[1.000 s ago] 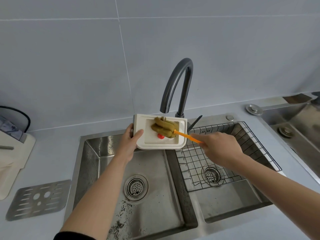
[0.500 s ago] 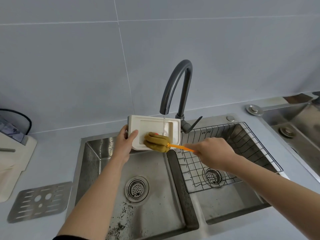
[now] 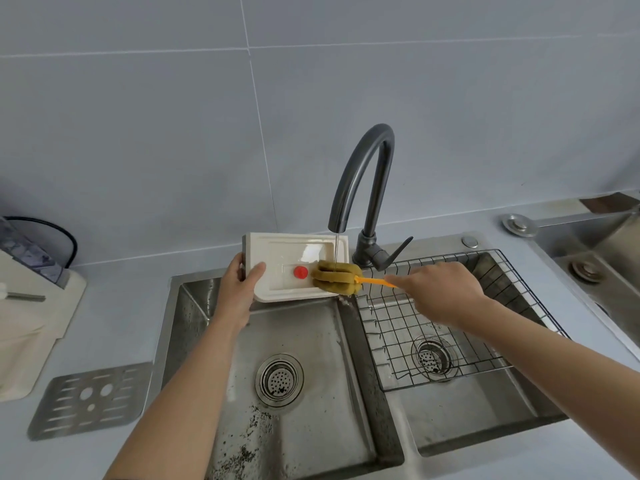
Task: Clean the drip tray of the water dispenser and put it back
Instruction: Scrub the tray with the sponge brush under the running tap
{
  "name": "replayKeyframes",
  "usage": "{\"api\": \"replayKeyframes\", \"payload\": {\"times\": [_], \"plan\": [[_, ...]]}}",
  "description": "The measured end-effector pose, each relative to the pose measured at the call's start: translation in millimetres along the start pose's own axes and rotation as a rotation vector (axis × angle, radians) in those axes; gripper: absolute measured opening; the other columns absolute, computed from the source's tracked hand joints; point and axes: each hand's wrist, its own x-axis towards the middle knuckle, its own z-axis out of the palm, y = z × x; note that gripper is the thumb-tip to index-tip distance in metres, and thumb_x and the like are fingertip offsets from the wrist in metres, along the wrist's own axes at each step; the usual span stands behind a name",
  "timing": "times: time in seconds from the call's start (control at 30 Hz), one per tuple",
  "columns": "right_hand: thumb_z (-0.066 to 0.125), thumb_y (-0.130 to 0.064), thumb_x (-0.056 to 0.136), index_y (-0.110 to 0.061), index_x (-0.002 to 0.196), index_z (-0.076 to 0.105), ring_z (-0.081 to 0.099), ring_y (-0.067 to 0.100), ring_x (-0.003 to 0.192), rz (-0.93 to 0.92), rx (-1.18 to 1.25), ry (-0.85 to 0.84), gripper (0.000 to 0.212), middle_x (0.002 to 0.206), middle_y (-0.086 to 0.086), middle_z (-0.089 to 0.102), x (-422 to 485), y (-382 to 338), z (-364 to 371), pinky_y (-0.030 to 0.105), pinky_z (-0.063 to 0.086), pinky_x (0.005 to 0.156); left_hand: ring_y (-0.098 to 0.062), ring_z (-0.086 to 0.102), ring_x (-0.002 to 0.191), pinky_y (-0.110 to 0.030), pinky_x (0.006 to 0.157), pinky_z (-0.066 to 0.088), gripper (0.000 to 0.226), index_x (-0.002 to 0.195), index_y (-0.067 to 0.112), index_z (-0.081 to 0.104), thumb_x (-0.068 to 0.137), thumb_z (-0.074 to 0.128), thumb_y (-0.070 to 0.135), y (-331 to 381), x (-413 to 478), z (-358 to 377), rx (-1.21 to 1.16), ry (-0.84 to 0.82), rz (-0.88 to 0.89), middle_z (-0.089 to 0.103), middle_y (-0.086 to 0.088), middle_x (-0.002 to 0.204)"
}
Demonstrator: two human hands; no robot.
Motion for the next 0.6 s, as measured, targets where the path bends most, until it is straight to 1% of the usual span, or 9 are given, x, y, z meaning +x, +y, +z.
{"api": "replayKeyframes", "payload": {"times": [0.13,0.17,0.27,0.33,0.4,0.47,0.5,0.53,0.6], "plan": [[0.034,-0.011,0.093,-0.04,0.132,0.036,0.052,0.024,0.076,0.053,0.112,0.058,0.049,0.076,-0.005,0.053,-3,2,0,0.027,0.031,0.055,-0.027,0.055,0.112,-0.048,0.101,0.044,0.04,0.128,0.017,0.046,0.09,0.055,0.012,0,0,-3,0.013,0.001,0.003,0.057,-0.006,0.114],[0.034,-0.013,0.094,-0.04,0.132,0.036,0.054,0.025,0.078,0.07,0.138,0.073,0.046,0.079,-0.006,0.056,-4,3,0,0.028,0.032,0.056,-0.027,0.055,0.113,-0.048,0.101,0.044,0.041,0.13,0.016,0.045,0.09,0.055,0.013,0,0,-4,0.022,-0.001,0.003,0.057,-0.006,0.115],[0.033,-0.018,0.096,-0.038,0.135,0.034,0.062,0.025,0.088,0.091,0.165,0.102,0.044,0.1,-0.001,0.066,-2,2,0,0.029,0.037,0.06,-0.026,0.054,0.113,-0.048,0.1,0.045,0.043,0.131,0.018,0.044,0.09,0.055,0.014,0,-1,-4,0.037,-0.014,-0.005,0.056,-0.005,0.116],[0.033,-0.017,0.096,-0.037,0.136,0.034,0.062,0.026,0.09,0.094,0.17,0.095,0.045,0.102,0.001,0.066,0,-3,2,0.03,0.038,0.062,-0.025,0.054,0.111,-0.045,0.097,0.047,0.043,0.131,0.019,0.044,0.09,0.056,0.014,2,-3,-1,0.04,-0.029,-0.002,0.056,-0.003,0.115],[0.034,-0.013,0.094,-0.034,0.134,0.036,0.057,0.026,0.082,0.094,0.172,0.075,0.046,0.092,0.001,0.062,1,-9,5,0.03,0.037,0.061,-0.023,0.055,0.106,-0.039,0.091,0.049,0.043,0.13,0.018,0.044,0.089,0.055,0.012,4,-5,2,0.044,-0.039,0.01,0.056,-0.002,0.111],[0.035,-0.01,0.091,-0.032,0.131,0.037,0.047,0.024,0.072,0.086,0.163,0.035,0.046,0.07,-0.003,0.046,0,-14,6,0.031,0.034,0.059,-0.022,0.056,0.104,-0.035,0.085,0.05,0.043,0.13,0.017,0.044,0.089,0.056,0.011,6,-6,1,0.053,-0.039,0.03,0.057,-0.002,0.11],[0.035,-0.009,0.09,-0.031,0.128,0.039,0.044,0.023,0.071,0.079,0.148,0.006,0.045,0.064,-0.004,0.037,-1,-16,7,0.031,0.032,0.059,-0.022,0.056,0.104,-0.035,0.086,0.05,0.043,0.129,0.017,0.045,0.088,0.056,0.011,7,-7,0,0.069,-0.036,0.042,0.057,-0.003,0.111],[0.035,-0.008,0.089,-0.03,0.125,0.042,0.044,0.024,0.071,0.067,0.126,-0.018,0.043,0.062,-0.004,0.033,-1,-18,8,0.03,0.031,0.057,-0.022,0.055,0.105,-0.037,0.088,0.05,0.043,0.129,0.018,0.045,0.088,0.057,0.011,8,-6,-1,0.091,-0.033,0.053,0.056,-0.003,0.113],[0.035,-0.007,0.089,-0.027,0.123,0.044,0.046,0.024,0.07,0.036,0.083,-0.044,0.042,0.06,-0.004,0.033,-3,-21,9,0.028,0.028,0.05,-0.022,0.055,0.106,-0.039,0.09,0.05,0.043,0.128,0.019,0.046,0.087,0.058,0.012,10,-6,-2,0.147,-0.043,0.085,0.056,-0.003,0.117]]}}
